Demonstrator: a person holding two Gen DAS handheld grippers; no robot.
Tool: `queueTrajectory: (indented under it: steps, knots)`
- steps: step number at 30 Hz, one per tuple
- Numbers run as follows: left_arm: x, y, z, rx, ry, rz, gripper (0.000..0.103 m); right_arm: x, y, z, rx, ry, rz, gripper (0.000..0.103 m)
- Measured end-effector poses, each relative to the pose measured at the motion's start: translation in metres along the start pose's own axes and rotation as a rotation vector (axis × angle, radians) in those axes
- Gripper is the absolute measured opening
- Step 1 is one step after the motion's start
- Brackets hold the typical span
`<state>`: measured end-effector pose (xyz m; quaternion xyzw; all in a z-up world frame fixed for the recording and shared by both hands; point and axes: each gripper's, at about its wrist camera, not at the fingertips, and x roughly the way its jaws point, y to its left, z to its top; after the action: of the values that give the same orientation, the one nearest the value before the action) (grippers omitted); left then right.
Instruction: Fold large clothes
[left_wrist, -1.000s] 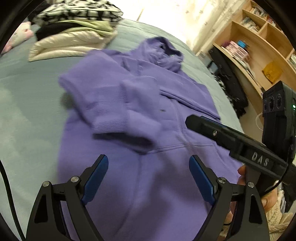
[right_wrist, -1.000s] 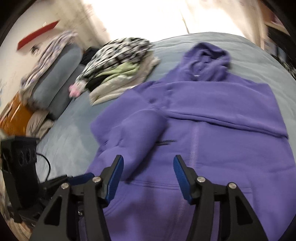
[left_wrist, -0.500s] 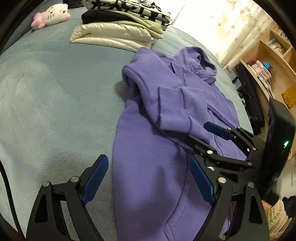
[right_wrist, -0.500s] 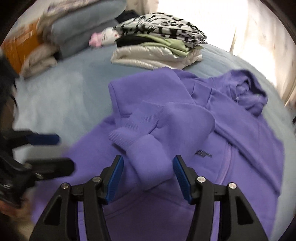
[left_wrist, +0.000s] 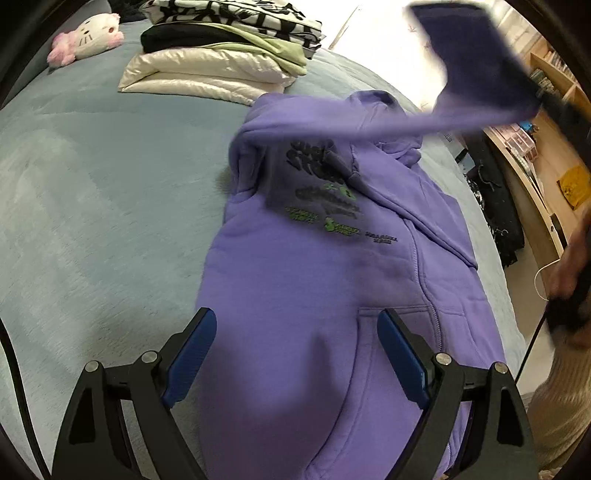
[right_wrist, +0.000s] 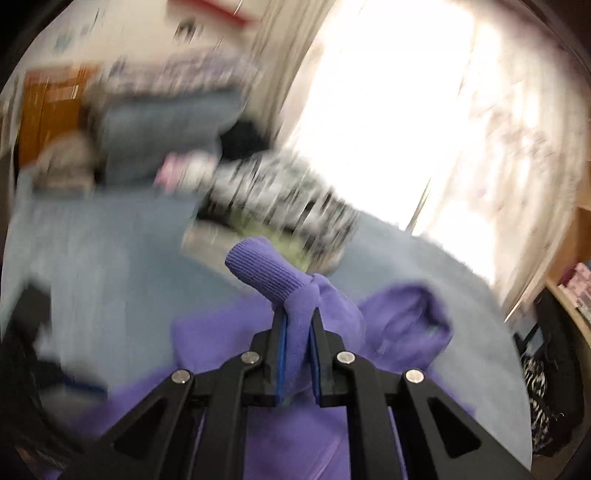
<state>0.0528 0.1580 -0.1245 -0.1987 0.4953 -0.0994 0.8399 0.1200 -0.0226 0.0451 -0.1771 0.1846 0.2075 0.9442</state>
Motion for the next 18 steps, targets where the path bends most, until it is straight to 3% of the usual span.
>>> queueTrajectory:
  steps: [3, 5, 6, 8, 10, 12, 14, 18]
  knots:
    - [0.001, -0.006, 0.002, 0.018, -0.006, 0.000, 0.088, -0.002, -0.050, -0.001, 0.156, -0.043, -0.050, 0.010]
    - [0.003, -0.010, 0.003, 0.032, -0.004, 0.003, 0.088, 0.014, -0.088, -0.025, 0.316, 0.027, -0.050, 0.012]
    - [0.006, -0.014, 0.006, 0.039, -0.003, 0.007, 0.088, 0.026, -0.103, -0.040, 0.388, 0.088, -0.043, 0.015]
    - [0.009, -0.018, 0.013, 0.057, -0.003, 0.017, 0.088, 0.057, -0.132, -0.094, 0.550, 0.318, -0.032, 0.039]
    - [0.011, -0.022, 0.022, 0.077, -0.008, 0.033, 0.088, 0.077, -0.150, -0.151, 0.666, 0.528, -0.037, 0.041]
    - [0.015, -0.025, 0.035, 0.097, -0.016, 0.052, 0.088, 0.079, -0.164, -0.189, 0.766, 0.616, -0.020, 0.041]
    - [0.021, -0.025, 0.054, 0.112, -0.025, 0.073, 0.088, 0.070, -0.178, -0.209, 0.849, 0.623, -0.005, 0.041]
    - [0.046, -0.019, 0.100, 0.109, -0.020, 0.110, 0.088, 0.063, -0.194, -0.208, 0.904, 0.563, 0.039, 0.044]
